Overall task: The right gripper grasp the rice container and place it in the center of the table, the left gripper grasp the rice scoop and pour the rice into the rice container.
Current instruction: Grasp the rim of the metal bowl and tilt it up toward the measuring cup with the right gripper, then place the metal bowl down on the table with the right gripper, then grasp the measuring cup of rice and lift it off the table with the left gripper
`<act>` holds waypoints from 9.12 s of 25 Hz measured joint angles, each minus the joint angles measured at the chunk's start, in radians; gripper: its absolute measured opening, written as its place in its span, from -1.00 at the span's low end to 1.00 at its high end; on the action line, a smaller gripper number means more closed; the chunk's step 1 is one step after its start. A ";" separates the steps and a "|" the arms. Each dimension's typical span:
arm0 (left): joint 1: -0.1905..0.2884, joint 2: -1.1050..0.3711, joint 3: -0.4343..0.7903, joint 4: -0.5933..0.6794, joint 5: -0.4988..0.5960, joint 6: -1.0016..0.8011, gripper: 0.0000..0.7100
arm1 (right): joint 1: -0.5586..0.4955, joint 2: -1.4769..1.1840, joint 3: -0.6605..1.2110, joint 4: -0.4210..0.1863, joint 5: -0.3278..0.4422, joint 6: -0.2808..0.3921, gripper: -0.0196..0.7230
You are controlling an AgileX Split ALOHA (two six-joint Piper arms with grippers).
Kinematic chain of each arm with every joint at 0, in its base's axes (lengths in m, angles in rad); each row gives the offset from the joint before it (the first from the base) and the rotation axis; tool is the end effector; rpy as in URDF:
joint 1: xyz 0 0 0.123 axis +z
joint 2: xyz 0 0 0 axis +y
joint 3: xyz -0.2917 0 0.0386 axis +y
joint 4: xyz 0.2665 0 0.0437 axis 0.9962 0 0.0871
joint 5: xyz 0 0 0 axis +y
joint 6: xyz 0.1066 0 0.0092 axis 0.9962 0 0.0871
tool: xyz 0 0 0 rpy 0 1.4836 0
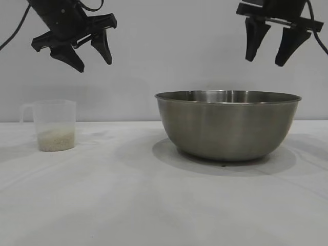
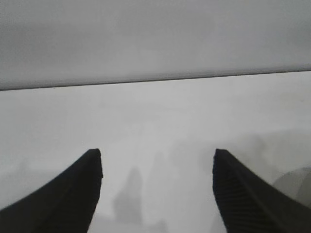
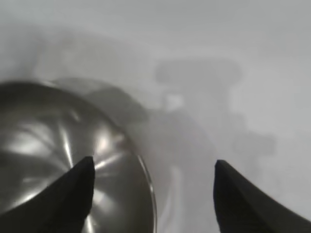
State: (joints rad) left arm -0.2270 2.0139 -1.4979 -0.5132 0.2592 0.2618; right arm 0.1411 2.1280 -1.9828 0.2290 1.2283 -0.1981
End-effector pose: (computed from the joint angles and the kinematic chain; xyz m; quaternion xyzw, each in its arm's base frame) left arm 0.4816 -0.1251 0.2117 0.0234 0.8955 -0.1564 0.4160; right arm 0.4790 0.0912 0.2547 -0.1436 0.9731 0.1079 0.1440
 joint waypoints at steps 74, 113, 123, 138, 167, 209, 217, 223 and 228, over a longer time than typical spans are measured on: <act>-0.002 0.000 0.000 -0.002 0.025 0.002 0.23 | 0.122 0.064 0.277 0.292 -0.074 -0.105 0.35; -0.002 0.000 0.000 -0.004 0.000 0.002 0.23 | -0.090 -0.733 0.821 -0.063 -0.009 0.032 0.42; -0.002 0.000 0.000 -0.012 -0.001 0.002 0.23 | -0.090 -1.226 1.266 -0.057 -0.121 0.032 0.42; -0.002 0.000 0.000 -0.014 -0.006 0.002 0.23 | -0.090 -1.911 1.490 -0.075 -0.102 0.032 0.42; -0.002 -0.229 0.000 0.252 0.126 0.038 0.23 | -0.090 -2.144 1.493 -0.090 -0.084 0.032 0.42; -0.002 -0.620 0.800 0.622 0.006 -0.523 0.23 | -0.097 -2.144 1.493 -0.090 -0.084 0.032 0.42; -0.002 -0.620 1.007 0.568 -0.337 -0.527 0.23 | -0.097 -2.144 1.493 -0.090 -0.084 0.032 0.42; -0.002 -0.628 1.173 0.558 -0.688 -0.528 0.23 | -0.097 -2.144 1.493 -0.090 -0.084 0.032 0.42; -0.002 -0.630 1.303 0.558 -0.976 -0.528 0.23 | -0.097 -2.144 1.493 -0.090 -0.084 0.032 0.42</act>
State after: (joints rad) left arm -0.2291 1.3839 -0.1948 0.0446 -0.7168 -0.2661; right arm 0.0443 -0.0162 -0.4894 0.1393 1.1440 -0.1662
